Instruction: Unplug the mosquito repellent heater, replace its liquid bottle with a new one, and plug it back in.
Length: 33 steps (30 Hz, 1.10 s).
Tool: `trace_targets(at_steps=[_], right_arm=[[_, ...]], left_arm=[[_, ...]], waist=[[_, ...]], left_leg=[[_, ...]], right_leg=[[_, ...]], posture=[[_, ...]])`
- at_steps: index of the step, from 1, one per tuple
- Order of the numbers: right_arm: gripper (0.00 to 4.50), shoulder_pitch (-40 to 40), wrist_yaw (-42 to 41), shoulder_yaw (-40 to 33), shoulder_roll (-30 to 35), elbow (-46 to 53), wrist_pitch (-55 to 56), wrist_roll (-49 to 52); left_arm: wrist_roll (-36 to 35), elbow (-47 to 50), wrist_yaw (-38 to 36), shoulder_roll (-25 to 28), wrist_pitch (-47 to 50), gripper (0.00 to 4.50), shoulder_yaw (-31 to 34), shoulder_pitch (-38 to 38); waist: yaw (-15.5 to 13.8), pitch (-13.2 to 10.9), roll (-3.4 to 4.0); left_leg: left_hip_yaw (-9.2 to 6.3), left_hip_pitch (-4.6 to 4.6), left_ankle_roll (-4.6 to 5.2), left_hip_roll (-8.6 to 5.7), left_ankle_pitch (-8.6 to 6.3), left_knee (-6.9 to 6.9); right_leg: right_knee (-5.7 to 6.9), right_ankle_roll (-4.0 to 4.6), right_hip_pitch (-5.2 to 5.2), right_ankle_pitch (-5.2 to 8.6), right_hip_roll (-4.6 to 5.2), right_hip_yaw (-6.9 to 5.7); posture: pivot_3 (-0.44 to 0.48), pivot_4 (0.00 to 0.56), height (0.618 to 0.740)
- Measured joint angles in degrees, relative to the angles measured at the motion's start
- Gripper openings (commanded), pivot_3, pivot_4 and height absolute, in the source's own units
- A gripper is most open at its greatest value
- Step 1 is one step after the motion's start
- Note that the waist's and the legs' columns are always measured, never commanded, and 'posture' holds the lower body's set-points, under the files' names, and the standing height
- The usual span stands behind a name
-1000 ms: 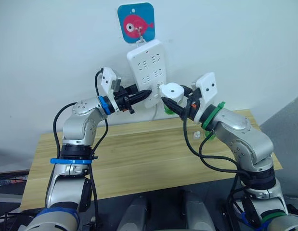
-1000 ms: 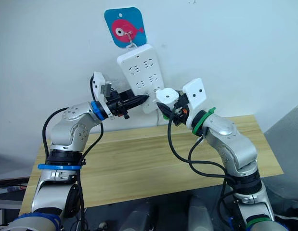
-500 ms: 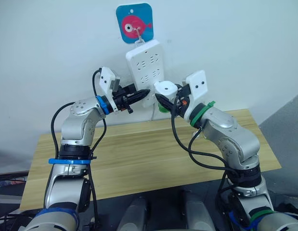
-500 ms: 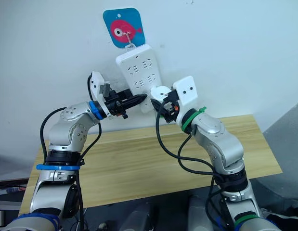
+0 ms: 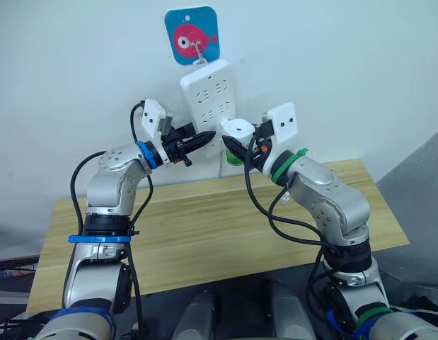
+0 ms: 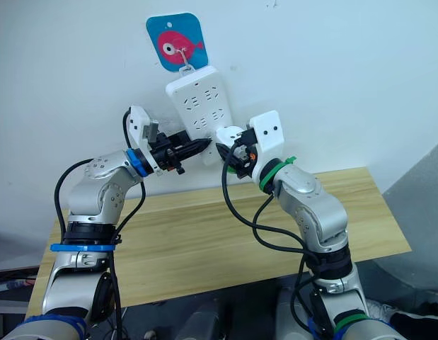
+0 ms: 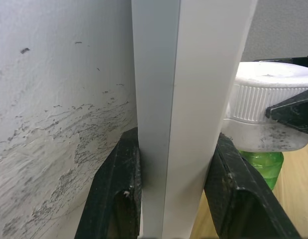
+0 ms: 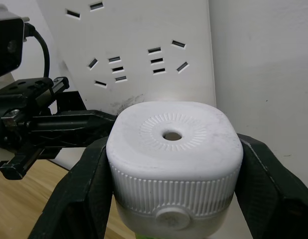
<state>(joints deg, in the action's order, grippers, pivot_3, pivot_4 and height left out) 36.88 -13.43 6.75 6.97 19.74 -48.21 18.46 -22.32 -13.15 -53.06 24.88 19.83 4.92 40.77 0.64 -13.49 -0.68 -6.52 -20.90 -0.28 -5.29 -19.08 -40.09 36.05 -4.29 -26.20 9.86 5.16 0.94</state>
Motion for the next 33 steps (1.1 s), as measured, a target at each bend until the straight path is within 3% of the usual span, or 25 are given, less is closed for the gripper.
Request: trace_targets(at_steps=[1, 5, 6, 18, 21, 22, 29, 31, 33], right_arm=[[2.93, 0.02, -0.06, 0.46, 0.4, 0.05, 0.23, -0.39], [4.32, 0.3, -0.08, 1.76, 2.23, -1.02, 1.43, -2.6], [4.45, 0.28, -0.19, 1.84, 2.64, -1.34, 1.42, -2.85], [4.45, -9.89, -8.84, -1.34, 15.23, 14.12, -8.26, 4.26], [3.94, -12.62, -11.41, -3.58, 16.79, 16.66, -11.38, 8.82], [3.56, -13.07, -11.63, -4.06, 16.79, 16.78, -11.95, 9.91], [0.92, -11.52, -11.44, -4.75, 14.89, 15.96, -12.3, 12.38], [0.15, -10.99, -11.57, -4.38, 14.67, 15.37, -12.16, 12.56], [0.06, -10.57, -11.74, -3.72, 13.8, 14.48, -12.12, 13.08]], left_arm=[[0.0, 0.02, 0.0, 0.0, 0.0, 1.31, 0.0, -0.01], [-0.55, 0.91, -0.18, -0.83, 0.09, 1.31, -0.11, -0.16], [-0.85, 1.41, -0.24, -1.15, 0.08, 1.31, -0.23, -0.22], [-0.87, 1.66, -0.27, -0.43, -2.93, 1.31, 0.14, -1.74], [-0.73, 1.65, -0.04, 0.12, -3.26, 1.31, 0.14, -2.09], [-0.58, 1.65, 0.01, 0.36, -3.57, 2.05, 0.16, -2.25], [-0.09, 3.19, -0.48, 6.71, -3.81, 4.24, 1.87, -11.62], [-0.42, 5.6, -0.75, 9.02, -2.68, 4.5, 3.05, -15.22], [-1.59, 9.3, -0.57, 10.31, -1.34, 4.5, 4.44, -17.63]], waist=[[0.02, 0.0, 0.0], [-0.18, 0.04, -0.01], [-0.45, 0.04, -0.02], [-0.42, 0.13, -0.08], [-0.43, 0.4, -0.14], [-0.4, 0.5, -0.16], [0.72, 0.54, -0.16], [0.8, 0.54, -0.17], [0.44, 0.55, -0.18]], left_leg=[[0.0, 0.0, 0.0, 0.0, 0.0, 0.0], [-0.04, -0.03, 0.0, -0.02, 0.0, 0.01], [-0.11, -0.1, 0.0, 0.0, 0.0, 0.01], [-0.1, -0.79, 0.09, -0.03, -0.07, 0.03], [-0.01, -0.78, 0.1, -0.03, -0.07, 0.04], [0.03, -0.78, 0.1, -0.03, -0.07, 0.03], [0.16, -0.79, 0.1, 0.04, -0.07, 0.09], [0.12, -0.82, 0.1, 0.02, -0.07, 0.08], [0.09, -0.86, 0.1, -0.02, -0.07, 0.05]], right_leg=[[0.0, 0.0, 0.0, 0.0, 0.0, 0.0], [-0.03, 0.0, 0.0, 0.0, 0.01, -0.04], [-0.1, 0.0, -0.03, 0.0, 0.0, -0.11], [-0.15, 0.01, -0.76, 0.01, 0.1, -0.31], [-0.14, 0.01, -0.79, 0.01, 0.09, -0.24], [-0.13, 0.01, -0.81, 0.01, 0.09, -0.2], [-0.06, 0.01, -0.99, 0.01, 0.08, -0.14], [-0.08, 0.01, -1.01, 0.01, 0.09, -0.17], [-0.08, 0.01, -1.0, 0.01, 0.11, -0.19]], posture=[[0.037, 0.186, 0.74], [0.037, 0.186, 0.74], [0.037, 0.186, 0.74], [0.024, 0.176, 0.74], [0.028, 0.178, 0.74], [0.025, 0.18, 0.74], [0.057, 0.189, 0.74], [0.068, 0.192, 0.74], [0.084, 0.194, 0.74]])
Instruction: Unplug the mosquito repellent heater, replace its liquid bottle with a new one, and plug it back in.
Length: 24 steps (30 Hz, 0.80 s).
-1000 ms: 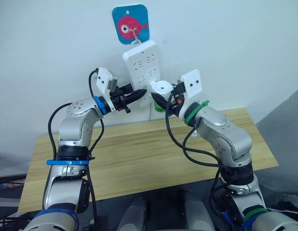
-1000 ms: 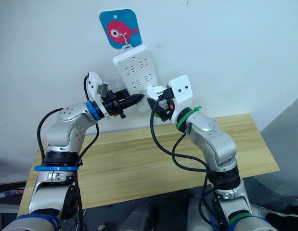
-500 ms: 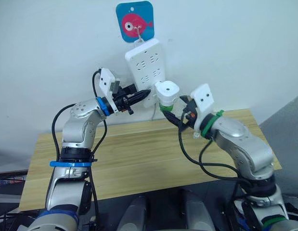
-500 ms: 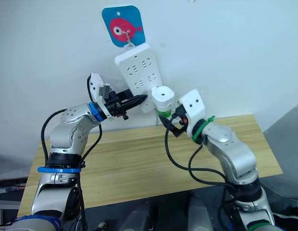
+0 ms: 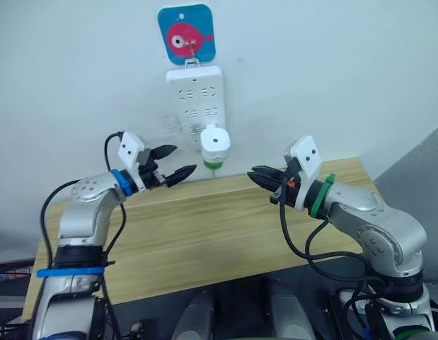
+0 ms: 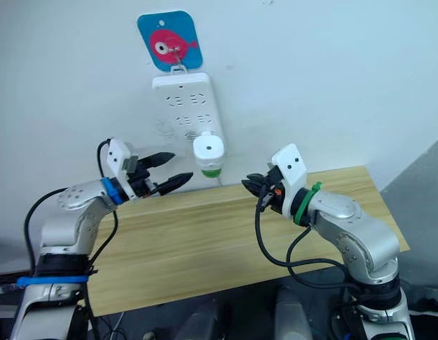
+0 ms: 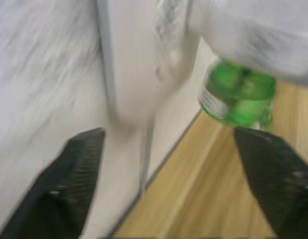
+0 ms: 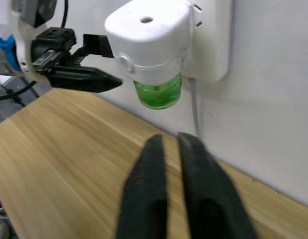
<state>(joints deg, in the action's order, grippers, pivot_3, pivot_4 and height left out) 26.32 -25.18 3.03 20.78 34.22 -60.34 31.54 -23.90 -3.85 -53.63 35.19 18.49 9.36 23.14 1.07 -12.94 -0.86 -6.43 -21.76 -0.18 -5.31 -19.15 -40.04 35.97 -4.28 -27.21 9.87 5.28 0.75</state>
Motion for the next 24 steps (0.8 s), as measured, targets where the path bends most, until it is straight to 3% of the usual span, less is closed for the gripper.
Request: trace_targets(at_steps=[6, 11, 18, 24], right_arm=[[0.06, 4.12, -0.26, 1.05, -5.67, -4.01, 0.23, 1.84], [0.06, 4.93, -0.51, 3.48, -6.88, -7.44, 2.5, 0.93], [0.06, 5.89, -0.5, 4.56, -7.11, -9.37, 4.88, -0.12], [0.06, 6.58, 1.17, 4.76, -8.86, -10.88, 5.02, -1.13]], left_arm=[[-8.1, 20.03, 2.68, 2.62, 9.58, 4.5, 3.66, -10.05], [-16.84, 31.17, 8.44, 2.62, 18.82, 4.5, 5.78, -12.6], [-22.43, 35.11, 14.06, 2.07, 22.88, 4.5, 5.87, -12.85], [-23.05, 34.99, 14.47, 2.18, 22.92, 4.5, 5.86, -12.88]], waist=[[-0.94, 0.02, -0.03], [-1.73, 0.04, -0.06], [-2.38, 0.04, -0.07], [-2.39, 0.04, -0.06]], left_leg=[[-0.01, 0.03, 0.0, 0.04, 0.0, 0.02], [-0.02, 0.05, 0.0, 0.0, 0.0, -0.02], [0.0, 0.07, -0.01, 0.04, 0.0, -0.01], [0.0, 0.07, -0.01, 0.03, 0.01, -0.01]], right_leg=[[0.02, 0.01, 0.0, 0.0, -0.01, 0.02], [0.04, 0.01, 0.05, 0.01, -0.02, 0.02], [0.04, 0.02, 0.05, 0.01, -0.03, 0.01], [0.04, 0.02, 0.05, 0.01, -0.04, 0.01]], posture=[[0.124, 0.203, 0.74], [0.156, 0.207, 0.74], [0.162, 0.21, 0.74], [0.158, 0.212, 0.74]])
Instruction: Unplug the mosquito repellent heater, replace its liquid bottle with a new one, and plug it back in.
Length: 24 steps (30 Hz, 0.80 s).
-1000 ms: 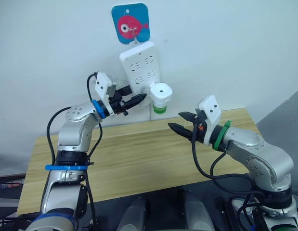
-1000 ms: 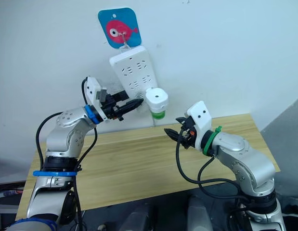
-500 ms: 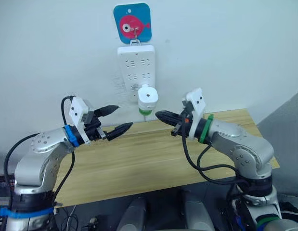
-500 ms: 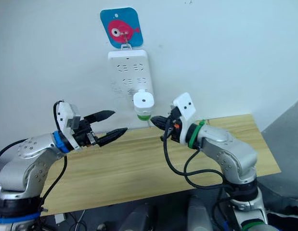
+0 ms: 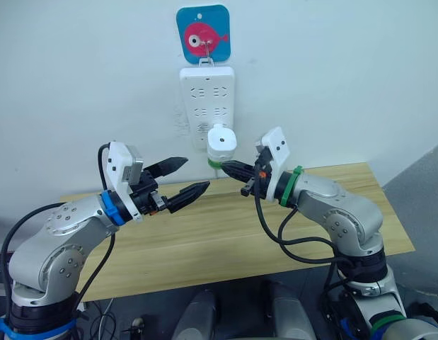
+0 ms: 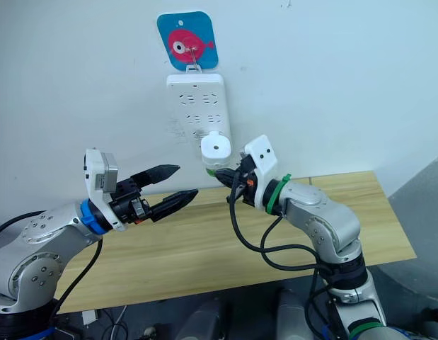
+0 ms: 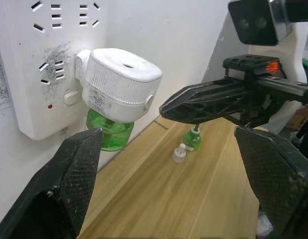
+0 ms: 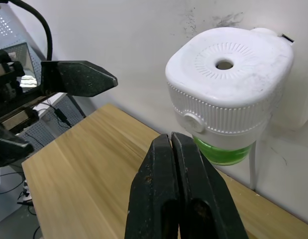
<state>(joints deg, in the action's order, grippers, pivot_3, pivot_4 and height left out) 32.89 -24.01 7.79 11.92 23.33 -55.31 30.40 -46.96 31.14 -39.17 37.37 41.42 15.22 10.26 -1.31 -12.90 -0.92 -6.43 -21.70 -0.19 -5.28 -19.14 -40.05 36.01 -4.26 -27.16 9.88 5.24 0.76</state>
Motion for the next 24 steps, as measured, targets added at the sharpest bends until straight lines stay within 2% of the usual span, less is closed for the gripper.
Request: trace_targets(at_steps=[24], right_arm=[[0.06, 0.23, 2.91, 0.0, -1.9, -2.15, 2.57, -0.99]], left_arm=[[0.18, -2.71, -1.61, 0.77, -0.84, 4.5, -0.15, 1.42]], waist=[[0.04, 0.0, 0.0]], left_leg=[[0.0, 0.01, -0.05, 0.0, 0.03, 0.0]], right_leg=[[0.03, 0.01, 0.01, -0.01, 0.0, 0.0]], posture=[[0.141, 0.21, 0.74]])
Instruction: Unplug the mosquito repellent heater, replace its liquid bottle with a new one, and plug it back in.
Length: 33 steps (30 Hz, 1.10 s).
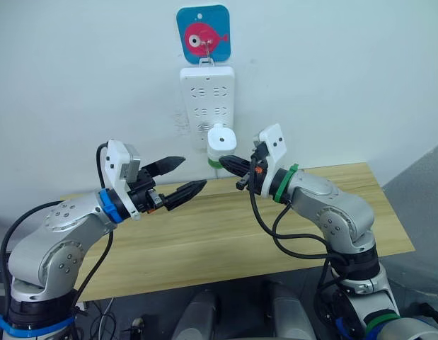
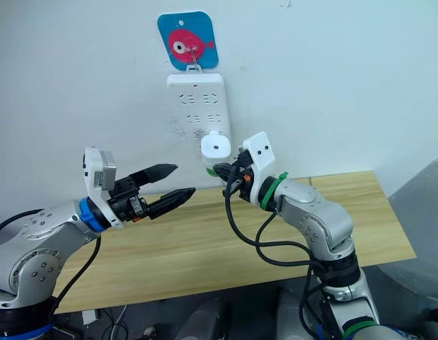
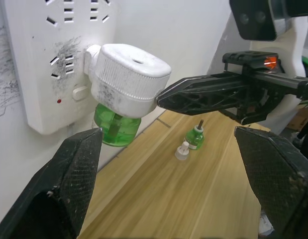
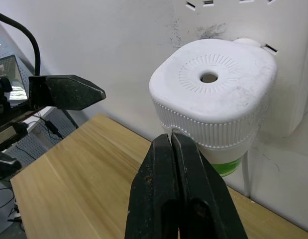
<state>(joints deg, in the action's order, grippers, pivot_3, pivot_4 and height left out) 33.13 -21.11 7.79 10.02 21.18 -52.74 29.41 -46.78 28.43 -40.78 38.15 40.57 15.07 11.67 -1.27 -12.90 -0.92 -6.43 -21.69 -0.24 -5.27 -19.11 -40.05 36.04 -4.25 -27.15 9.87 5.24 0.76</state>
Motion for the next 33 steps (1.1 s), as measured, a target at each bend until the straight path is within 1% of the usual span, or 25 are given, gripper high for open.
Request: trace_targets(at_steps=[1, 9, 18, 22, 25, 29, 32, 33], right_arm=[[0.06, 0.0, 0.0, 0.05, 0.04, -0.15, 0.34, -0.06], [0.06, 0.04, -0.11, 0.2, 0.38, -0.92, 1.67, -0.48], [0.06, -0.67, -4.41, 0.73, 4.67, 2.7, 0.46, 1.2], [0.06, -1.12, -8.45, 0.74, 8.38, 5.47, -2.15, 4.77], [0.06, -2.11, -11.82, -0.87, 12.81, 7.06, -4.44, 8.56], [0.06, -2.77, -14.19, -2.78, 17.18, 7.18, -4.71, 10.09], [0.06, -2.77, -15.07, -4.16, 18.4, 7.16, -4.67, 10.28], [0.22, -2.77, -15.12, -4.42, 18.7, 7.16, -4.64, 10.36]], left_arm=[[0.0, -0.06, -0.17, 0.0, -0.08, 4.5, -0.05, 0.18], [-0.06, -2.1, -1.13, -0.13, -0.71, 4.5, -0.75, 2.61], [0.34, -4.08, -1.11, -0.67, -1.86, 4.5, -1.6, 4.58], [0.48, -4.27, -1.22, -0.66, -2.11, 4.5, -1.82, 4.69], [0.7, -4.35, -1.54, -0.14, -2.23, 4.5, -1.83, 4.05], [1.48, -5.0, -2.48, 0.98, -2.53, 4.5, -1.72, 3.74], [1.86, -5.92, -2.74, 2.07, -2.55, 4.5, -1.34, 3.29], [1.9, -5.92, -3.04, 2.6, -2.55, 4.5, -1.08, 2.98]], waist=[[0.0, 0.0, 0.0], [-0.05, 0.01, -0.01], [0.02, 0.02, -0.03], [-0.01, 0.03, -0.04], [-0.1, 0.06, -0.1], [-0.09, 0.07, -0.12], [-0.1, 0.07, -0.12], [-0.1, 0.07, -0.12]], left_leg=[[0.0, 0.01, -0.01, 0.0, 0.01, 0.0], [-0.02, 0.07, -0.14, 0.03, 0.1, 0.0], [-0.02, 0.02, -0.13, 0.06, 0.09, 0.1], [-0.02, 0.01, -0.13, 0.06, 0.09, 0.09], [-0.02, 0.0, -0.13, 0.06, 0.09, 0.08], [0.0, 0.01, -0.13, 0.06, 0.09, 0.08], [0.0, 0.0, -0.13, 0.08, 0.09, 0.09], [0.01, 0.0, -0.13, 0.07, 0.09, 0.09]], right_leg=[[0.01, 0.0, 0.0, 0.0, 0.0, 0.0], [0.05, 0.17, 0.05, -0.15, -0.04, -0.01], [-0.1, 0.18, -0.01, -0.14, -0.06, -0.05], [-0.1, 0.18, -0.01, -0.15, -0.06, -0.05], [-0.11, 0.18, 0.0, -0.14, -0.06, -0.05], [-0.1, 0.18, 0.0, -0.15, -0.06, -0.04], [-0.1, 0.18, 0.0, -0.14, -0.07, -0.05], [-0.1, 0.18, 0.0, -0.14, -0.06, -0.03]], posture=[[0.129, 0.207, 0.74], [0.12, 0.199, 0.74], [0.119, 0.186, 0.74], [0.121, 0.182, 0.74], [0.123, 0.184, 0.74], [0.123, 0.185, 0.74], [0.135, 0.187, 0.74], [0.135, 0.187, 0.74]])
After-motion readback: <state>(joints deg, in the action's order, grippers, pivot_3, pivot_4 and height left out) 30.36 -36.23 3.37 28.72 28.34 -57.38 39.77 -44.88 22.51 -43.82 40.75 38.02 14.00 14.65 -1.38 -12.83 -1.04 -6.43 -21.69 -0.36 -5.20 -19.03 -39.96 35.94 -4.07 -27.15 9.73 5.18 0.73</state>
